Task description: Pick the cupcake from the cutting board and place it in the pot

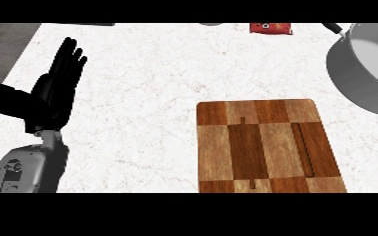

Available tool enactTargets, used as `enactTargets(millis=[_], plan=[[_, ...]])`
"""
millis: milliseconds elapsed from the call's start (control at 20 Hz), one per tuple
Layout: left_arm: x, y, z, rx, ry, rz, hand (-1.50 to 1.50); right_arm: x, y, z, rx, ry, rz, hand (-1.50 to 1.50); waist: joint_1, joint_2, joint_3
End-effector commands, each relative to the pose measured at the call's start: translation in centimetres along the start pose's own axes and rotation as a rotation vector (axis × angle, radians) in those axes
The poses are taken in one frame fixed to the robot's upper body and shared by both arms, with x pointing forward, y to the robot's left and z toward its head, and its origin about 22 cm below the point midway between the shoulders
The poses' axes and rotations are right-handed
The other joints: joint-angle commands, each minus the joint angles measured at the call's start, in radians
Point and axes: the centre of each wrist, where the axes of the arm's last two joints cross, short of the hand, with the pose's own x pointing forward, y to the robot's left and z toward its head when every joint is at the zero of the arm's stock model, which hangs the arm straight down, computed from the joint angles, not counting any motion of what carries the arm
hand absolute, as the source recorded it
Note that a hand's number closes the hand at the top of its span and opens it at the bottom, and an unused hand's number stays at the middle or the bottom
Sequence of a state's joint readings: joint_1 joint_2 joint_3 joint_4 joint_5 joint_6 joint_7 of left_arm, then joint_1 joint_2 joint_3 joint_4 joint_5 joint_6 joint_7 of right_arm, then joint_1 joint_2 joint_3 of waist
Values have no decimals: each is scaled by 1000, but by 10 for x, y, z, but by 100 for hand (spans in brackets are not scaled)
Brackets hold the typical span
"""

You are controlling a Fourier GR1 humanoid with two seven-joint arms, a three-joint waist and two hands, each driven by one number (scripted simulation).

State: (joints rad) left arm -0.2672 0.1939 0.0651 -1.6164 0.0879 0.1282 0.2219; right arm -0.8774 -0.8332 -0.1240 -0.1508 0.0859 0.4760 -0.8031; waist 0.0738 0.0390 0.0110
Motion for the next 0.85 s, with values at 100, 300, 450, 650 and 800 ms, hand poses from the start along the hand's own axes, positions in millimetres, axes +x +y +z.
enactTargets(millis=[100,300,450,650,800], plan=[[-2,4,1,-6,-2,1,0,11,-33,21,78,-72,-144,-150,-2,4,2],[0,8,2,4,-6,-16,0,10,-37,28,68,-63,-139,-150,5,7,6],[3,1,-3,14,-6,-8,0,20,-43,24,80,-70,-144,-150,-1,10,7],[1,-4,1,-1,-16,20,0,23,-52,32,79,-49,-120,-150,2,10,8],[-2,-1,2,11,-1,-4,0,25,-58,38,85,-46,-134,-150,-9,8,9]])
